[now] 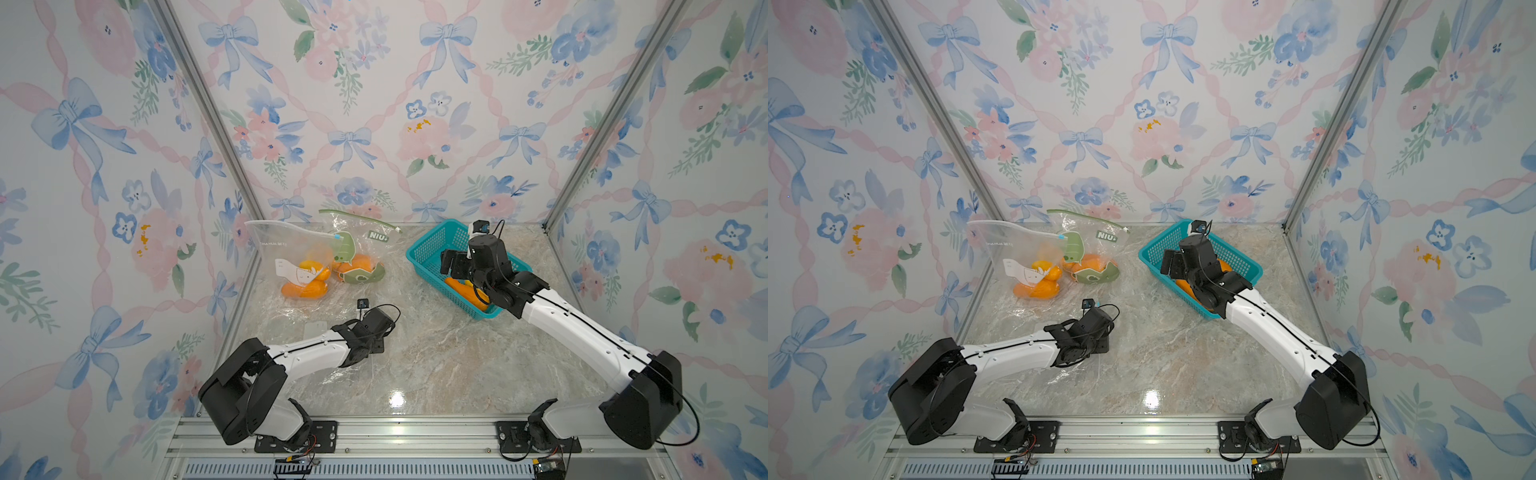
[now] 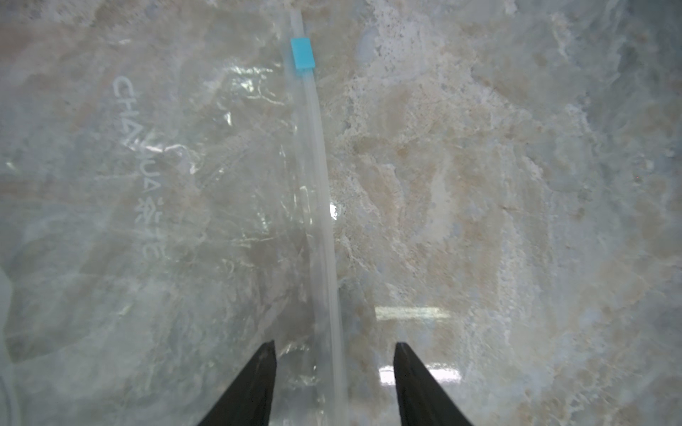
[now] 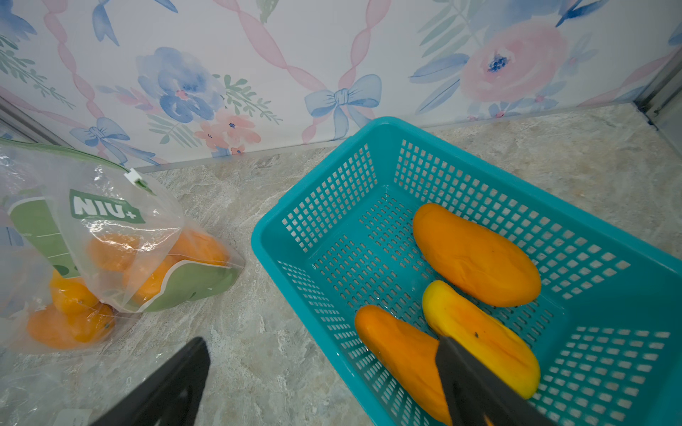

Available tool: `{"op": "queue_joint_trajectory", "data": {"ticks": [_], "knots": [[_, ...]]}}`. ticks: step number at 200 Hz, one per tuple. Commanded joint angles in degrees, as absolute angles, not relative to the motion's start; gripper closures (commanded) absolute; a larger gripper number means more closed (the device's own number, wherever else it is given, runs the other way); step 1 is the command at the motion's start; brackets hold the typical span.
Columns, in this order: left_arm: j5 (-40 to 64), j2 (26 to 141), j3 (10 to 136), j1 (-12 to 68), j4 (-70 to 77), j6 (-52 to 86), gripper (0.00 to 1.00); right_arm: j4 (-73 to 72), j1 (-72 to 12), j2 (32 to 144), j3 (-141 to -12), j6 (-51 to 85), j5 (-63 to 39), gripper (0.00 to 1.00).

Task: Place the mango in a zip-top bag and seal the zipper
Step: Pick up the zipper food storage bag at the center of the board.

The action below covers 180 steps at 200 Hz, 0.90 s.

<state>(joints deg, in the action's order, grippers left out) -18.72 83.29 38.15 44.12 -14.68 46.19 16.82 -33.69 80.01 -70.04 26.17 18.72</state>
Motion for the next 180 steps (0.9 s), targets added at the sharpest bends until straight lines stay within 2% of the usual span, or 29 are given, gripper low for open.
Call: {"op": "queue_joint_trajectory", "data": {"ticks": [1,23,49,125,180], "knots": [[-20.3,86.0,40.9,44.3,-15.7,44.5,0.49,15.5,-33.3,80.0,-69.2,26.2,19.4,0.01],[-20.5,87.5,41.2,44.3,-15.8,44.5,0.58,15.5,-33.3,80.0,-69.3,26.0,19.3,0.01],[-20.7,88.0,41.2,44.3,-15.9,44.6,0.73,15.4,-33.3,80.1,-69.1,25.9,19.3,0.01],[-20.5,87.1,41.3,44.2,-16.3,44.7,1.00,15.3,-33.3,80.5,-69.4,26.0,18.9,0.01],[-15.8,82.4,43.8,44.2,-16.4,42.5,1.00,16.7,-33.3,80.9,-69.3,25.8,19.0,0.01]]}}
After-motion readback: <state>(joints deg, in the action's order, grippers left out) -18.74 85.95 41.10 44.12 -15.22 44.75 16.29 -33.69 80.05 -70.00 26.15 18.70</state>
